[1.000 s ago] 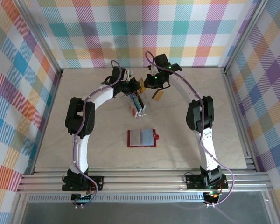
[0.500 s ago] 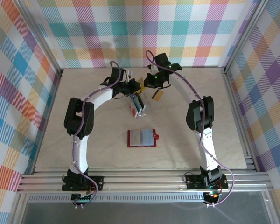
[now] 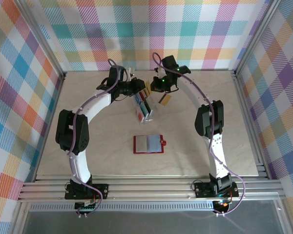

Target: Put the credit cards into the card holder

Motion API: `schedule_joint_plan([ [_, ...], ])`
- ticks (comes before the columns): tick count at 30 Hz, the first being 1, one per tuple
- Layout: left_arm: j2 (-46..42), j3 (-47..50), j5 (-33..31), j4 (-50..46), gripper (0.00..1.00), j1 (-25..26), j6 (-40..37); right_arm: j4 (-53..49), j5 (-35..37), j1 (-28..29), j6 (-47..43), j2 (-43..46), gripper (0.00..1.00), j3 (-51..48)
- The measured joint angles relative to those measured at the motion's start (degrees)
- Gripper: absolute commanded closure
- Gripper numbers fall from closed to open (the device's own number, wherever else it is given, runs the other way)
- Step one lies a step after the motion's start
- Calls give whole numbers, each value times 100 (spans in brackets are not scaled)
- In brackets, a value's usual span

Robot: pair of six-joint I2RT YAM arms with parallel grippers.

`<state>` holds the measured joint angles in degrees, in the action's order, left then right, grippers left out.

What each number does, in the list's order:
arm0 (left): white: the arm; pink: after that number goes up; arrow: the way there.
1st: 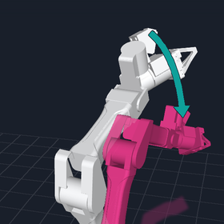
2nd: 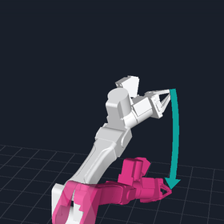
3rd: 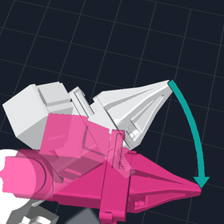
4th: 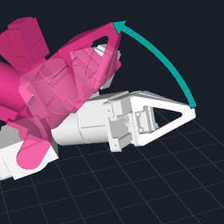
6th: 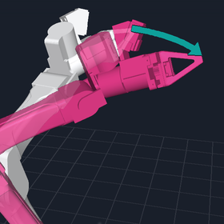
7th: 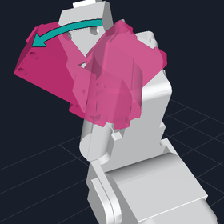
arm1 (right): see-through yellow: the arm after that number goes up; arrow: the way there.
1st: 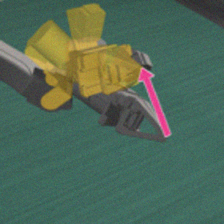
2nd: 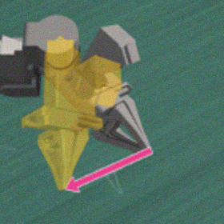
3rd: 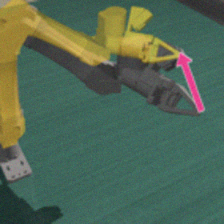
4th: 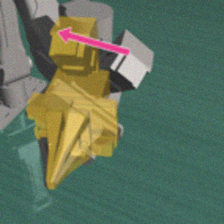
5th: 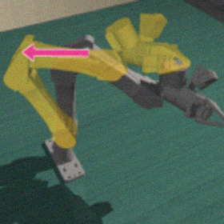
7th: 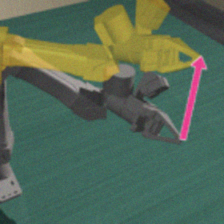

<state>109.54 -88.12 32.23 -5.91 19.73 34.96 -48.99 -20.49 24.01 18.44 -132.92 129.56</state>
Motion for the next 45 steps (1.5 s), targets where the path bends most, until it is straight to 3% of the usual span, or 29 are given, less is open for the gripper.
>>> schedule_joint_plan([
  [6,111,-44,-35,-59,83,0,0,31,-87,0,-2,2,100,-48],
  [18,1244,-695,11,-186,83,0,2,92,-146,0,-9,7,100,-205],
  [36,1467,-1137,-142,-511,84,2,-50,87,-262,-7,-114,7,92,-195],
  [45,1473,-1147,-142,-542,85,7,-118,87,-326,-11,-131,7,100,-195],
])
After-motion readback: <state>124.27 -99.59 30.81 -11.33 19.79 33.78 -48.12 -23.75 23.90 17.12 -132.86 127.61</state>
